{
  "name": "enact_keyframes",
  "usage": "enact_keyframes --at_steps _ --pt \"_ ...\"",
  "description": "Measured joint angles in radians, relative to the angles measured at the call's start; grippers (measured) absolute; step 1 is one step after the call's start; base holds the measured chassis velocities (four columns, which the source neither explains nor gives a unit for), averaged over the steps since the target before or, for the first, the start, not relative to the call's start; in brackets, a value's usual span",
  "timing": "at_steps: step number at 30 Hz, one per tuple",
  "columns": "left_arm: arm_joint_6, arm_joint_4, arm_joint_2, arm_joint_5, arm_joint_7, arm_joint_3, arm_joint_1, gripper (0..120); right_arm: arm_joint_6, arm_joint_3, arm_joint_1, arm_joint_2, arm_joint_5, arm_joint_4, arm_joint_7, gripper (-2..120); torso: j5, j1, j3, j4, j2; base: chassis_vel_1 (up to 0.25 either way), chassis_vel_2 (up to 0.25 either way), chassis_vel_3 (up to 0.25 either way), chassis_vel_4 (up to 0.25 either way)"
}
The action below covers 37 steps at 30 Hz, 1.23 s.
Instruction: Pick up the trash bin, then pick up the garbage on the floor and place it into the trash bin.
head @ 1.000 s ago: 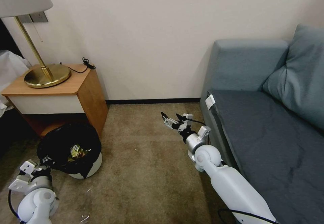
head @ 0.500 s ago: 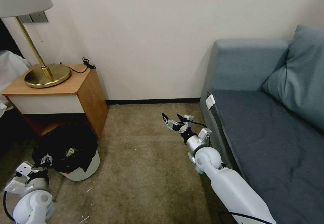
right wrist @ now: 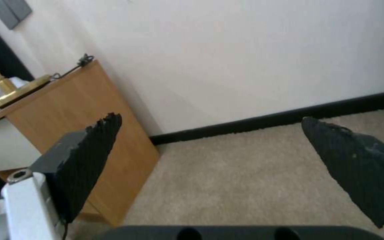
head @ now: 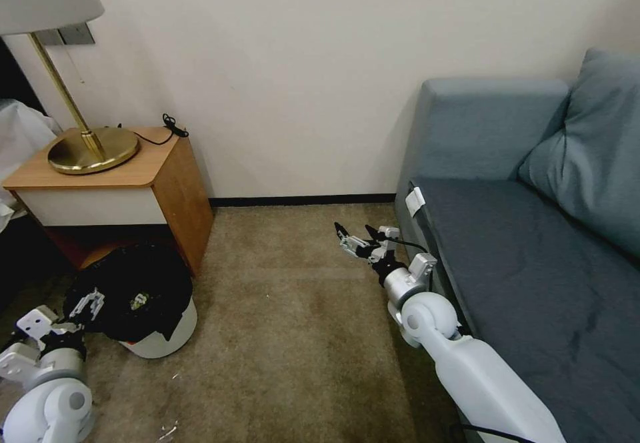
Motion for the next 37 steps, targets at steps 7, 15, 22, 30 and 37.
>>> enact_keyframes --at_steps 7,15,22,30,37 --pt "0.014 -0.117 0.01 0.154 -0.008 -0.026 0.081 100 -0.025 0.055 -0.041 -0.064 0.036 0.064 0.03 100 0.0001 0.0 0.0 0.0 0.0 0.0 0.0 0.0 0.0" --pt "0.019 -0.191 0.023 0.258 0.031 -0.051 0.146 100 -0.046 0.077 -0.046 -0.094 0.056 0.09 0.048 100 0.0001 0.0 0.0 0.0 0.0 0.0 0.0 0.0 0.0" --pt "-0.003 -0.225 0.073 0.28 0.113 -0.069 0.204 100 -0.08 0.084 -0.043 -0.11 0.086 0.116 0.063 100 -0.0001 0.0 0.0 -0.0001 0.0 0.0 0.0 0.0 0.0" --pt "-0.024 -0.227 0.1 0.288 0.149 -0.057 0.233 100 -0.089 0.063 -0.022 -0.078 0.095 0.097 0.066 100 -0.0002 0.0 0.0 0.0 0.0 0.0 0.0 0.0 0.0" --pt "-0.024 -0.221 0.116 0.278 0.149 -0.057 0.229 100 -0.102 0.037 0.02 -0.034 0.094 0.06 0.068 100 -0.0002 0.0 0.0 0.0002 0.0 0.0 0.0 0.0 0.0"
